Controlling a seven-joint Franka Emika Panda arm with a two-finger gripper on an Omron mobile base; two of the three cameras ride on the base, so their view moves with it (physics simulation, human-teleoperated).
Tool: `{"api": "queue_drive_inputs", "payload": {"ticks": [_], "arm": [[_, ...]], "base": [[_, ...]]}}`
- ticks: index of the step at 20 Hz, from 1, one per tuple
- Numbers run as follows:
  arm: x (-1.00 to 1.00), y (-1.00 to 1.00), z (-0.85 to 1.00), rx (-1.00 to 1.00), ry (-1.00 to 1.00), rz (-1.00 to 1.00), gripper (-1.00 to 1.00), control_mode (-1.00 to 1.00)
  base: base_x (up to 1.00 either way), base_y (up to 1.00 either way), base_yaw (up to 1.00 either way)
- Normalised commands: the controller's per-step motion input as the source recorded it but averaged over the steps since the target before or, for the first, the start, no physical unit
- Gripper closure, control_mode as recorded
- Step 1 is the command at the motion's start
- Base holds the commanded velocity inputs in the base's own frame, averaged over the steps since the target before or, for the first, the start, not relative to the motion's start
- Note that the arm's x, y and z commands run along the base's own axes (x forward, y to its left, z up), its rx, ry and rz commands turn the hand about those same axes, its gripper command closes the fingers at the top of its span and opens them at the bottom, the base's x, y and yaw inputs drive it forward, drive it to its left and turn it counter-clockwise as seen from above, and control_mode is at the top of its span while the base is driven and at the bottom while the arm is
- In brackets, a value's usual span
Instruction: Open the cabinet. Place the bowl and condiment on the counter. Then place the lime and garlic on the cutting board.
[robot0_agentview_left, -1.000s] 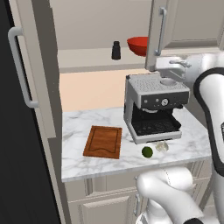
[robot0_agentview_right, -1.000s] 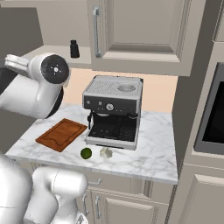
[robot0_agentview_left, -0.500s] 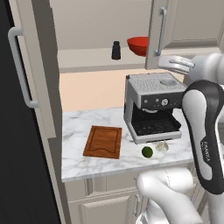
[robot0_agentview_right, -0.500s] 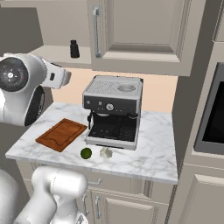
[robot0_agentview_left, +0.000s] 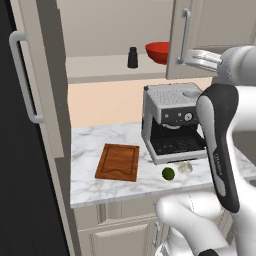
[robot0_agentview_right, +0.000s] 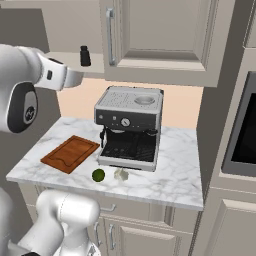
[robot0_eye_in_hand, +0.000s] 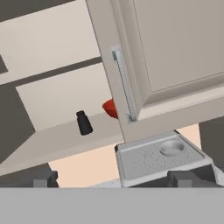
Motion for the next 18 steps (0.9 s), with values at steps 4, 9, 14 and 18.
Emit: {"api": "queue_drive_inputs", "payload": {"ticks": [4,9,14,18], "arm": [[0.00,-0.34,0.07,-0.13,0.00,-0.08,-1.00,-1.00],[0.01,-0.25,0.03,-0.07,0.00,-0.02,-1.00,-1.00],[0.09,-0.08,0.00,0.00,0.01,0.00,-1.00,-1.00],[0.43,0.00,0.00,0.00,0.08,0.00,-1.00,-1.00]], "base": [[0.00,0.00,0.00],[0.00,0.00,0.00],[0.00,0.00,0.00],[0.00,0.00,0.00]]}}
